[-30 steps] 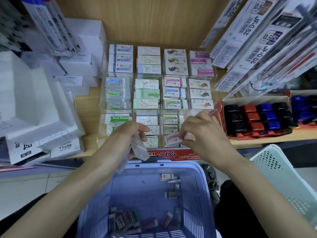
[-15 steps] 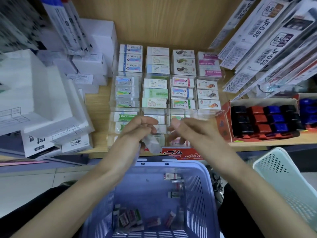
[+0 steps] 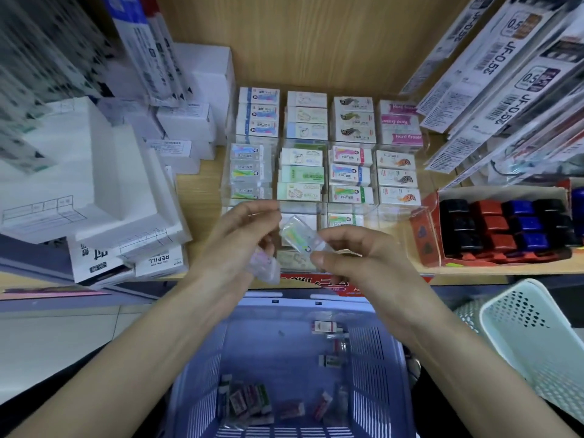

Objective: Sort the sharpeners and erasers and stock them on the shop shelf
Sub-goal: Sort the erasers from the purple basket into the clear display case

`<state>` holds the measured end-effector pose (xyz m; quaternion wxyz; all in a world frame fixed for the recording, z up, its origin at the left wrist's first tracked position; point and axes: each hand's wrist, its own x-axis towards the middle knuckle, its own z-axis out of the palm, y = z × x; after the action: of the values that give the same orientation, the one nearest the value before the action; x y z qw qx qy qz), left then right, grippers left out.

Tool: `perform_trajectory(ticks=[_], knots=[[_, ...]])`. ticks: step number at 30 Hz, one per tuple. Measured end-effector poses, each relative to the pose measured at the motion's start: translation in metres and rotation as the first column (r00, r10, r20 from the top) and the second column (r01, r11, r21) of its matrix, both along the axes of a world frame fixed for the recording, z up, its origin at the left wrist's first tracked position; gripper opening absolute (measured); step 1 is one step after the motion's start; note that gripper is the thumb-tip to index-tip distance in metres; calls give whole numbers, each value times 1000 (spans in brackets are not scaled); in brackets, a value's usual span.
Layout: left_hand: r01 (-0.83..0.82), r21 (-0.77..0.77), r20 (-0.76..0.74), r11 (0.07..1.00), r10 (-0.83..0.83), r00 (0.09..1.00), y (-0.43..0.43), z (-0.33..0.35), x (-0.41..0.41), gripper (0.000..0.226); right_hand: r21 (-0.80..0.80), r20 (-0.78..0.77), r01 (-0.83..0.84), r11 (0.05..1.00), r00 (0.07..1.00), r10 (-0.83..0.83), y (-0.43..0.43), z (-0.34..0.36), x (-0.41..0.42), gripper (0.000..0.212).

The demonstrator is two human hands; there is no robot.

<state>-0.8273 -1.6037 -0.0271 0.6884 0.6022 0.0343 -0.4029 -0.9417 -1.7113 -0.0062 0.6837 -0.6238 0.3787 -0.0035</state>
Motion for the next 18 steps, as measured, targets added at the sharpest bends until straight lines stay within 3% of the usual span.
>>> perform_trajectory(ticks=[3,8,11,14,18], knots=[[-61,-71,5,996,62,998,3,-2,2,18,198,-3,36,980,999,-36,8,-6,4,7],[-113,-134,10,985,115,993,11,-5,0,24,539,9,60,840,997,-76,22,-9,15,12],[-21,46,207,999,11,978,17,-12,-3,11,550,46,70,832,992,-114,26,-10,20,10],[102,215,310,971,-167,936,27,-14,2,38,488,73,131,863,979,-190,23,-12,25,9],[359,356,483,863,-499,719,44,-5,15,45,467,100,175,867,963,-248,15,-10,29,13]])
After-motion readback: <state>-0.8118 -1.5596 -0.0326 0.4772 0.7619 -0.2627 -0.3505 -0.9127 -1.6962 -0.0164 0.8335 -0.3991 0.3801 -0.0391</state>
